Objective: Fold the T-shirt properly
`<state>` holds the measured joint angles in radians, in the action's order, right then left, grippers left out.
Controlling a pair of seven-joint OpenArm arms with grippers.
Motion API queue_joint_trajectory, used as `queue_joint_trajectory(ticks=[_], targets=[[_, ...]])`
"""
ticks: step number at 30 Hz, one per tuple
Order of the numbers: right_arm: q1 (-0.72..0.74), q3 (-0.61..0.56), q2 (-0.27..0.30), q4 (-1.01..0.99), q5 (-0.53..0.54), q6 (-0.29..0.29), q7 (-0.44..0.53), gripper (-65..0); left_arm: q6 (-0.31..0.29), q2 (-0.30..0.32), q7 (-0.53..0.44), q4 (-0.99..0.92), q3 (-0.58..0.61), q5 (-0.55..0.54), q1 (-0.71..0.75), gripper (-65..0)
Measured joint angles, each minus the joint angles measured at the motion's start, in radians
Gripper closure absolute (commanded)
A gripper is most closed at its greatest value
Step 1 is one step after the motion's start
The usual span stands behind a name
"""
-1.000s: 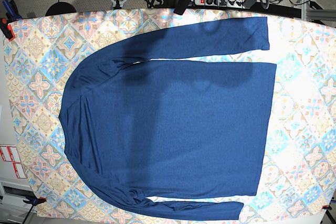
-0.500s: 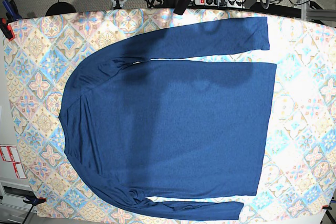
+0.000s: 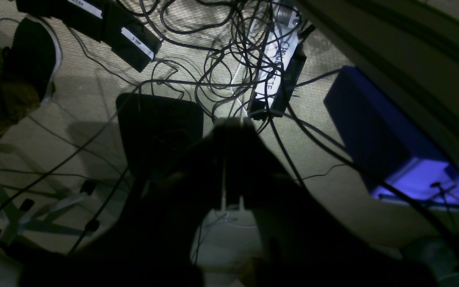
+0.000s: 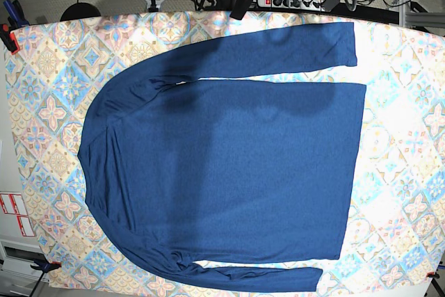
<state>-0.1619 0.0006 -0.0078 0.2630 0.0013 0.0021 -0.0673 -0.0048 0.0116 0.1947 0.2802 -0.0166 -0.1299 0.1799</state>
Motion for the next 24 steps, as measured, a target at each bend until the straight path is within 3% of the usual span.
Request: queue_joint_trajectory(ticks=[10, 14, 20, 24], targets=[[-0.117, -0.001, 0.074, 0.01, -0.001, -0.007, 0.004, 0.0, 0.001, 0.067, -0.055, 0.117, 0.0, 0.002, 0.154, 0.0], [-0.214, -0.065, 0.084, 0.13, -0.002, 0.011, -0.006, 0.0, -0.003, 0.088, -0.064, 0.2, 0.001, 0.003, 0.207, 0.0], [-0.306, -0.105, 0.163, 0.307, 0.0, -0.007, 0.002, 0.0, 0.0, 0.112, -0.052, 0.349, 0.001, -0.002, 0.323, 0.0], [-0.353, -0.087, 0.156, 0.396, 0.002, 0.01, 0.002, 0.0, -0.002, 0.122, -0.051, 0.465, 0.002, 0.0, 0.391, 0.0]])
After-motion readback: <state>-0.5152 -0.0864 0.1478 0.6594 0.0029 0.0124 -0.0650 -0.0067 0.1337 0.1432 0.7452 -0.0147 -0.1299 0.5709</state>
